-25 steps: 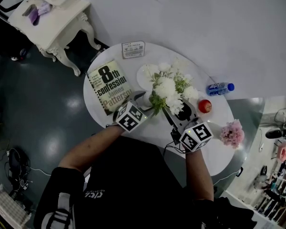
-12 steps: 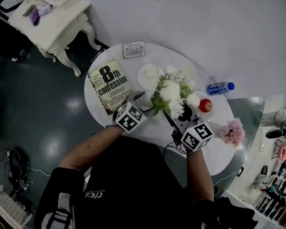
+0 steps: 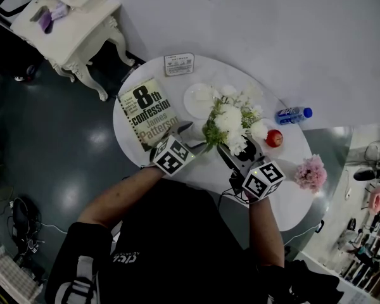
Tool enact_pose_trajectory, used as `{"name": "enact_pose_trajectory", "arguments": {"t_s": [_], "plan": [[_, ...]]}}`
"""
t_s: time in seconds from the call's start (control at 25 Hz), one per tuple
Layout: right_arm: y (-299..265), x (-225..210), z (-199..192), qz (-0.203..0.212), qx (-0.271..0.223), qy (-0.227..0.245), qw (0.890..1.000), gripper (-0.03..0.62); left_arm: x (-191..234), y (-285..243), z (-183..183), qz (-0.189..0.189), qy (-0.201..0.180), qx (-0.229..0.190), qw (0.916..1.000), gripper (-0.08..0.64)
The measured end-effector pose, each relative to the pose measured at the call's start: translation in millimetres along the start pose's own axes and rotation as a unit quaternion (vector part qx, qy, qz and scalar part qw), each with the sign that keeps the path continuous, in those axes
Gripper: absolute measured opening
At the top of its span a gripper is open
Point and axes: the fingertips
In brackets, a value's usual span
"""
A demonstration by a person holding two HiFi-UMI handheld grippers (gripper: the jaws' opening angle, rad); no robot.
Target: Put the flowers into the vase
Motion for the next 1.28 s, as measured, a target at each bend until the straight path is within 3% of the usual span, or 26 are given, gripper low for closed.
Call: {"name": "enact_pose_trajectory", "arguments": {"t_s": [0.72,1.04,1.28], "plan": [[15,7,-7,-0.047,-0.01,-0.011,0.999,0.321,-10,27,-5,-0.019,-0.008,-0.019,0.9996,0.321],[26,3,-10,-0.094,-0.027,-0.031,0.995,0.281,-14,42,-3,-0.033,-0.023,-0.025,0.9989,0.25],[39,-14,-15,-0.114,-0.035,-0.044,0.992,0.272,-16,43,-3,-0.024,-0.014,-0.025,0.9993,0.21]]}}
Point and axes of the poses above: the fingertips, and each gripper's own axes: y backward along the fingers, x to its left, z out of its top, and after that the axes turned 15 degrees about -z, right-handed
